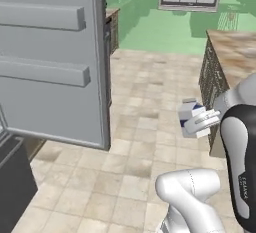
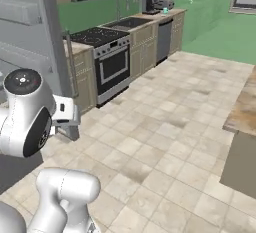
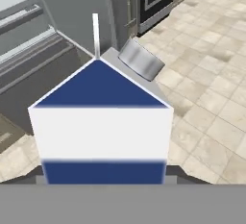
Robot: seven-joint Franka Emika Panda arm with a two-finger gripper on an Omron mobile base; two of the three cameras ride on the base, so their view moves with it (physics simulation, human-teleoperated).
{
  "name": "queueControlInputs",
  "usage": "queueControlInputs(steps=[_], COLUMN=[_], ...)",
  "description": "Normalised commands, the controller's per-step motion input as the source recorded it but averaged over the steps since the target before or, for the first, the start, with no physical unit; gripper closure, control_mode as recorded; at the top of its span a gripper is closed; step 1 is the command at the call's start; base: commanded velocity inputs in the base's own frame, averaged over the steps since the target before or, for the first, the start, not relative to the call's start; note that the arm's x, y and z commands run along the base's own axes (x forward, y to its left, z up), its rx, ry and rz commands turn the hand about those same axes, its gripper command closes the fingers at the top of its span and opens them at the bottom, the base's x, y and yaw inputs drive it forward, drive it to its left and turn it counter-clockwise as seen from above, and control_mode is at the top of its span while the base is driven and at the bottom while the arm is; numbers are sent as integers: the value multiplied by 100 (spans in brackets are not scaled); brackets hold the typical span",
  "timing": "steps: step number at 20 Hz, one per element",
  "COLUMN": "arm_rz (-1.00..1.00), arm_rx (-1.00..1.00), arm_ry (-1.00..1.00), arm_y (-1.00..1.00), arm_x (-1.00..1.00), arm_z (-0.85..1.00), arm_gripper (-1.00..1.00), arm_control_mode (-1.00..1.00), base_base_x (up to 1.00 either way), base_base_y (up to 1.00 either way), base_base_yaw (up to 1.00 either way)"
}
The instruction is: Take a sugar cube from the saucer and place it inside the coffee. Then, grab milk from the fridge and place it next to the coffee on the counter to sweeten the coffee.
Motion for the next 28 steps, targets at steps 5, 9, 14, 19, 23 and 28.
queueControlInputs(steps=[5, 9, 14, 19, 23, 28], arm_rz=[0, 0, 0, 0, 0, 0], arm_rx=[0, 0, 0, 0, 0, 0], arm_ry=[0, 0, 0, 0, 0, 0], arm_y=[0, 0, 0, 0, 0, 0], arm_x=[0, 0, 0, 0, 0, 0], arm_z=[0, 0, 0, 0, 0, 0], arm_gripper=[100, 100, 100, 100, 100, 100], arm_control_mode=[100, 100, 100, 100, 100, 100], base_base_x=[100, 100, 100, 100, 100, 100], base_base_y=[-26, 0, 0, 5, 22, 29], base_base_yaw=[-43, -27, -18, -8, 0, 0])
